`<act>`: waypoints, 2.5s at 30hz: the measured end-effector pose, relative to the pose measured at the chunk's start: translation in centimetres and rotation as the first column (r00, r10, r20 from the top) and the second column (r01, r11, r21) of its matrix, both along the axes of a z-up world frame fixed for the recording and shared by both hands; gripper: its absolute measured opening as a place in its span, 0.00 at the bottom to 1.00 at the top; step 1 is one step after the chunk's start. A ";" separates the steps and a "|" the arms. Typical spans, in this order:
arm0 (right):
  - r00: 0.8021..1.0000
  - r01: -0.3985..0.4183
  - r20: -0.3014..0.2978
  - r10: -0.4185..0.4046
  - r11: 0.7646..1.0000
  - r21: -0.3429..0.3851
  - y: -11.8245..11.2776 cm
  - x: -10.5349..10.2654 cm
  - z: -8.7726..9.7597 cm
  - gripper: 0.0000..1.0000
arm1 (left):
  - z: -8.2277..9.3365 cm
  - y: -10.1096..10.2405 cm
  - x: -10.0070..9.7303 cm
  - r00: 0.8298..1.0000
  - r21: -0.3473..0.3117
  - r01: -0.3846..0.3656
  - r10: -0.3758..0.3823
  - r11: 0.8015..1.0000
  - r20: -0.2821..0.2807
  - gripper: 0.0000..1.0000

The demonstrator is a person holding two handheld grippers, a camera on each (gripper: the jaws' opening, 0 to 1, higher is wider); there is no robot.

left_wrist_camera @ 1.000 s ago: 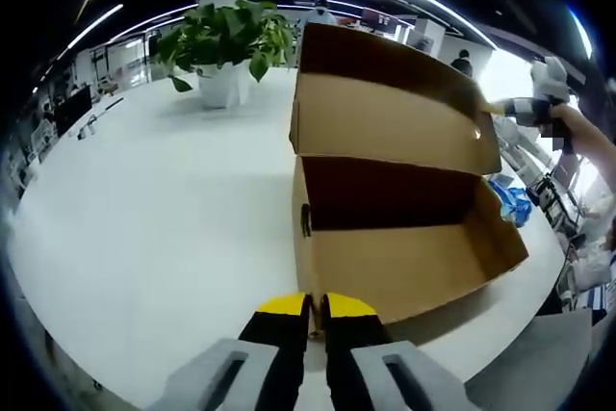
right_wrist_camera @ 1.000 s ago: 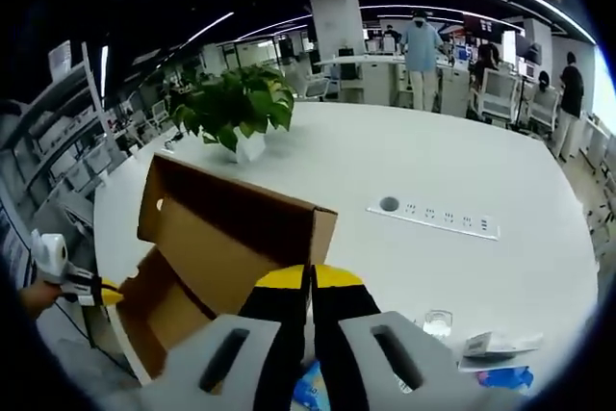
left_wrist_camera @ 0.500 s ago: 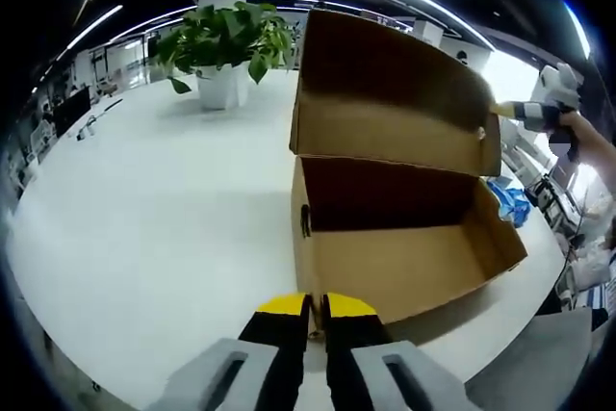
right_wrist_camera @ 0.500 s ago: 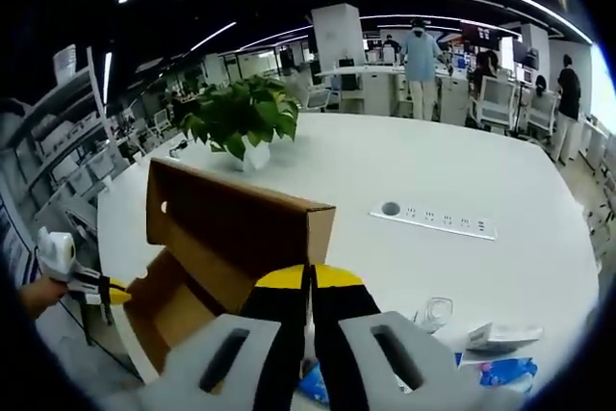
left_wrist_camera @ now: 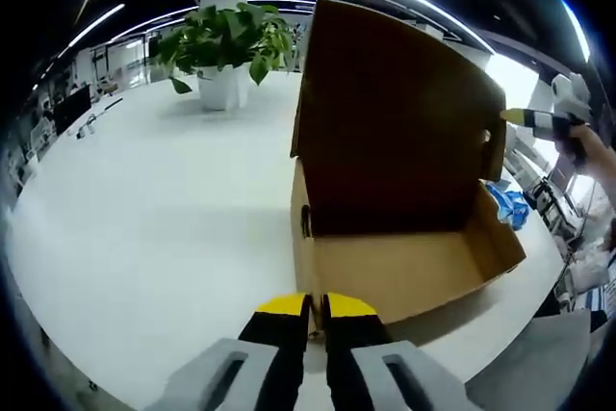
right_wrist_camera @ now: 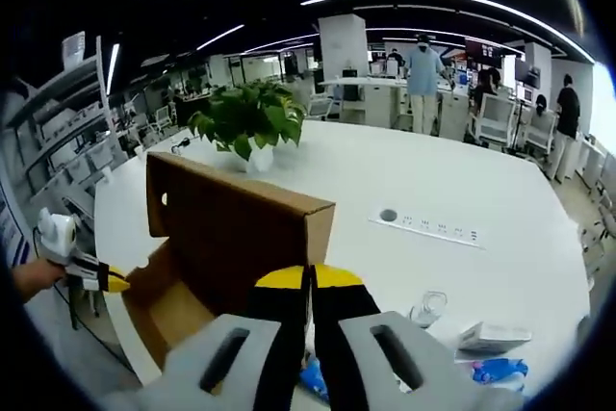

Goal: Operate the shoe box by opening the lid, removing the specified soft item, and placing it in the target area until the item is outside and the box remains undamaged.

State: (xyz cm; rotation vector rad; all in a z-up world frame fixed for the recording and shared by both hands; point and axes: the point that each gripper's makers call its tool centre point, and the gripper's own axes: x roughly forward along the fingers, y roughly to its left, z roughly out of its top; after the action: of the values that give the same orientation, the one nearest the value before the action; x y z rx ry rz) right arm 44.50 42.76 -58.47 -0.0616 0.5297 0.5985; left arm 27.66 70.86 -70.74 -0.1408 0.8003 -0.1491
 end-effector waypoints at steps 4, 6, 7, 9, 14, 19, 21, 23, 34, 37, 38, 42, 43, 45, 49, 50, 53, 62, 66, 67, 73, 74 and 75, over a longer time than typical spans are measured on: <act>1.000 0.004 0.017 -0.004 1.000 -0.001 -0.1 -0.7 0.1 0.00 | 0.0 0.0 0.0 1.000 -0.001 0.000 0.000 1.000 0.001 0.05; 1.000 0.005 0.027 -0.004 1.000 -0.005 -0.1 -1.0 0.2 0.00 | 0.0 0.0 0.0 1.000 -0.001 0.001 -0.001 1.000 0.002 0.05; 1.000 0.004 0.031 -0.004 1.000 -0.007 -0.1 -1.1 0.2 0.00 | 0.0 0.0 0.0 1.000 -0.002 0.000 0.000 1.000 0.003 0.05; 0.999 0.003 0.041 -0.002 1.000 -0.014 -0.1 -1.4 0.3 0.00 | 0.0 0.0 0.0 1.000 -0.005 -0.001 0.001 1.000 0.004 0.05; 0.998 0.010 0.059 -0.009 1.000 -0.008 -0.1 -2.1 0.4 0.00 | 0.0 0.0 0.0 1.000 -0.008 -0.001 0.001 1.000 0.008 0.05; 0.996 0.021 0.087 -0.021 1.000 0.003 -0.2 -3.1 0.5 0.00 | 0.0 0.0 0.0 1.000 -0.013 -0.003 0.003 1.000 0.013 0.05; 0.995 0.022 0.095 -0.022 1.000 0.005 -0.2 -3.4 0.4 0.00 | 0.0 0.0 0.0 1.000 -0.013 -0.003 0.003 1.000 0.015 0.05; 0.995 0.025 0.099 -0.026 1.000 0.011 -0.2 -3.7 0.4 0.00 | 0.0 0.0 0.0 1.000 -0.014 -0.002 0.002 1.000 0.015 0.05; 0.991 0.033 0.130 -0.035 0.999 0.018 -0.3 -5.2 0.3 0.00 | 0.0 0.0 -0.1 1.000 -0.024 0.005 -0.004 1.000 0.017 0.05; 0.989 0.038 0.139 -0.041 0.999 0.024 -0.4 -5.5 0.2 0.00 | 0.1 -0.1 -0.2 1.000 -0.025 0.007 -0.007 1.000 0.018 0.05; 0.989 0.039 0.142 -0.042 0.999 0.025 -0.4 -5.6 0.2 0.00 | 0.1 -0.1 -0.2 1.000 -0.025 0.008 -0.007 1.000 0.017 0.05; 0.987 0.042 0.152 -0.045 0.999 0.026 -0.4 -6.0 0.1 0.00 | 0.1 -0.1 -0.2 1.000 -0.024 0.013 -0.013 1.000 0.018 0.06; 0.987 0.044 0.154 -0.048 0.999 0.029 -0.4 -6.2 0.0 0.00 | 0.0 -0.1 -0.2 1.000 -0.024 0.015 -0.014 1.000 0.018 0.06; 0.986 0.046 0.158 -0.050 0.998 0.030 -0.4 -6.4 0.0 0.00 | 0.0 -0.1 -0.2 1.000 -0.024 0.015 -0.015 1.000 0.019 0.06; 0.985 0.049 0.162 -0.055 0.998 0.039 -0.5 -6.9 -0.2 0.00 | 0.0 -0.1 -0.2 1.000 -0.023 0.016 -0.015 1.000 0.021 0.06; 0.985 0.049 0.161 -0.055 0.998 0.041 -0.5 -7.0 -0.3 0.00 | 0.0 -0.1 -0.1 1.000 -0.023 0.016 -0.015 1.000 0.022 0.06; 0.985 0.048 0.166 -0.054 0.998 0.040 -0.5 -7.4 -0.5 0.00 | 0.1 -0.1 -0.1 1.000 -0.022 0.018 -0.017 1.000 0.024 0.06; 0.981 0.043 0.189 -0.047 0.999 0.026 -0.4 -8.4 -1.0 0.01 | 0.2 -0.1 0.0 0.998 -0.007 0.030 -0.029 1.000 0.047 0.07; 0.979 0.033 0.202 -0.033 0.999 0.004 -0.4 -8.9 -1.2 0.01 | 0.4 -0.1 -0.1 0.997 0.009 0.046 -0.046 0.999 0.060 0.07; 0.979 0.031 0.203 -0.031 1.000 0.002 -0.4 -9.0 -1.3 0.02 | 0.5 -0.1 -0.2 0.997 0.011 0.051 -0.051 0.999 0.061 0.08; 0.978 0.012 0.208 -0.008 1.000 -0.020 -0.4 -9.7 -2.0 0.02 | 1.5 -0.2 -0.4 0.994 0.021 0.064 -0.066 0.998 0.093 0.15; 0.978 0.009 0.208 -0.004 1.000 -0.023 -0.4 -9.9 -2.1 0.03 | 1.7 -0.2 -0.4 0.992 0.026 0.067 -0.069 0.997 0.102 0.16; 0.978 0.002 0.209 0.004 1.000 -0.029 -0.3 -10.1 -2.3 0.03 | 2.1 -0.1 -0.3 0.990 0.035 0.069 -0.073 0.997 0.117 0.17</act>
State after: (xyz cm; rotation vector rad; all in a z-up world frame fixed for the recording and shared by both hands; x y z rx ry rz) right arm 34.38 42.43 -60.82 -0.1513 0.3340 0.5778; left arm 27.35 70.77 -68.62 -0.0739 0.6897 -0.2108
